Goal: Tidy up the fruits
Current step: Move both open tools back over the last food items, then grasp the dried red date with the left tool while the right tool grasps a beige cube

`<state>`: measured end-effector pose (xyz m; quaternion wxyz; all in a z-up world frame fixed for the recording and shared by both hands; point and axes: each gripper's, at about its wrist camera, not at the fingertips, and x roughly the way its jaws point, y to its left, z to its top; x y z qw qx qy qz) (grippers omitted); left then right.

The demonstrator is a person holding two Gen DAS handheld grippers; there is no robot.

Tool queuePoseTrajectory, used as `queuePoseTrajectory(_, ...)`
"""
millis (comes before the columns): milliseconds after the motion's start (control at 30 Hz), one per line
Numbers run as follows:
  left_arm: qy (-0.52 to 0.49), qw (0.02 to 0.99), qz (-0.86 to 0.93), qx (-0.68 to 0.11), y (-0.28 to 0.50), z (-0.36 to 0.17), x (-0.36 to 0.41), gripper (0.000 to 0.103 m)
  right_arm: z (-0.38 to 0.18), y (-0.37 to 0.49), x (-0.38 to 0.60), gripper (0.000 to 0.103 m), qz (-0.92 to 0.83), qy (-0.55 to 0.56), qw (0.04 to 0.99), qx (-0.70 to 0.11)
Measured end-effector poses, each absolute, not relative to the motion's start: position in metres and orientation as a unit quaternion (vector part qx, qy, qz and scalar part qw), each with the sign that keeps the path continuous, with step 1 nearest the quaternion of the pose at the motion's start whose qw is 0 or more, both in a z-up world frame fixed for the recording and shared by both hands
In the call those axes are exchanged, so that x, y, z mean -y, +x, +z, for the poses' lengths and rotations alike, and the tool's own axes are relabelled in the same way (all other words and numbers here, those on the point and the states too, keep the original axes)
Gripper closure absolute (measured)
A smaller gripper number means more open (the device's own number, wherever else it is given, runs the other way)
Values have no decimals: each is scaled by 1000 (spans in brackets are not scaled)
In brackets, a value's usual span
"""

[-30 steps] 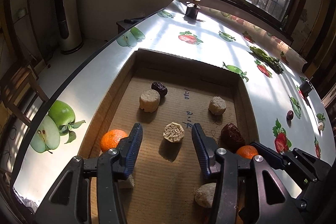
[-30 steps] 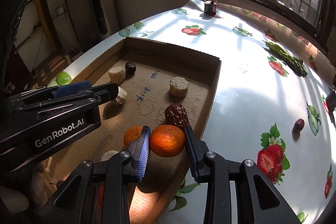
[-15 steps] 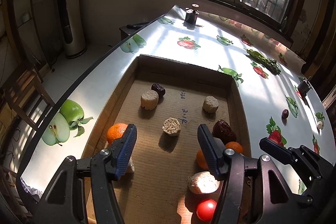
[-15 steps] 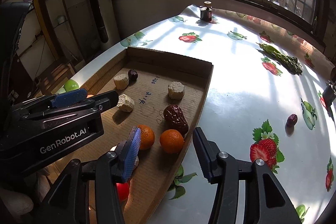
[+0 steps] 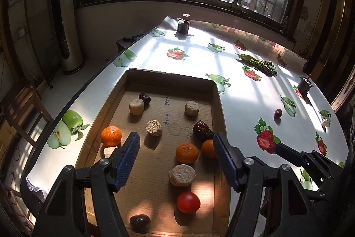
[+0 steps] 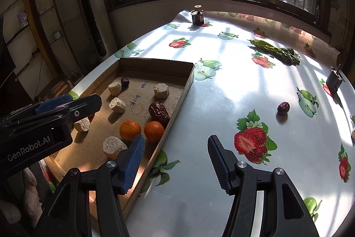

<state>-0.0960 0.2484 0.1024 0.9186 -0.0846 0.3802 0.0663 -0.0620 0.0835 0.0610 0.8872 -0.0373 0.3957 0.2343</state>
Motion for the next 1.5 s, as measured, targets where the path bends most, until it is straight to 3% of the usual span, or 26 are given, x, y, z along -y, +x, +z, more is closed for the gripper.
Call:
queuePoseTrajectory(300,-41,919,10,-391,-90,106,-183,35,56,-61,-5,35,182,-7,900,-397)
queuePoseTrajectory(700,7,903,-64,-425,-68,91,-96,35,67,-30,168,35,44,53,916,-395)
queuePoseTrajectory(1000,-26,890,-88,-448,-30,83,-80,34,88,-8,324,35,-54,205,905,-368)
queuePoseTrajectory(1367,3,881,-122,-458,38,50,-42,35,42,67,316,35,-68,192,888,-413)
queuePoseTrajectory(1500,-1,882,-126,-455,57,41,-35,40,26,85,313,35,-82,181,888,-415)
